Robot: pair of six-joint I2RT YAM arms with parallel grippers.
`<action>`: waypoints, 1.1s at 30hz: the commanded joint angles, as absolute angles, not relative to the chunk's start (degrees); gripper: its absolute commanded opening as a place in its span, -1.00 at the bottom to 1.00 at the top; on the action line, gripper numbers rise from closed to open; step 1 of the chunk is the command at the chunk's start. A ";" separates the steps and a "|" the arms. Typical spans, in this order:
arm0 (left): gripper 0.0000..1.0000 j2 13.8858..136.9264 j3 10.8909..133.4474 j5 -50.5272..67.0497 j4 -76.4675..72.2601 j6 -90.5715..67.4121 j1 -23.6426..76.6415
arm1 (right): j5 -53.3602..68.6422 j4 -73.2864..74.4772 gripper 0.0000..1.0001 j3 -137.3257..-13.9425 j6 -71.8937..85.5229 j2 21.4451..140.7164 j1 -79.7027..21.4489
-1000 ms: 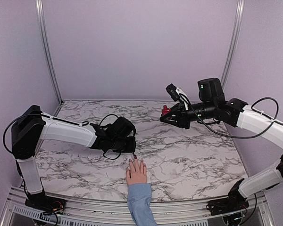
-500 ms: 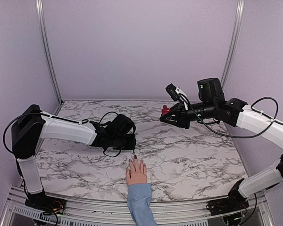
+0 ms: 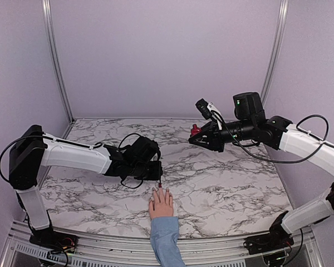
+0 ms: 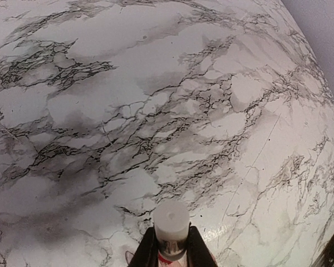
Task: Paint the nails
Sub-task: Paint the nail with the hand.
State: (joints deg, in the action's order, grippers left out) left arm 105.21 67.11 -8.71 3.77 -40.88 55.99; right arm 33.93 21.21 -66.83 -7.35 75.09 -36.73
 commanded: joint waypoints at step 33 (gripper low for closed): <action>-1.00 109.01 70.00 -8.27 4.69 -40.63 54.34 | 33.07 22.24 -1.00 -69.70 -8.31 75.04 -36.23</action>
State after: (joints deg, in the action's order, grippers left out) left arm 107.87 68.40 -7.94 4.97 -40.99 54.74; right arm 33.85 21.65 -66.85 -7.55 75.07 -36.73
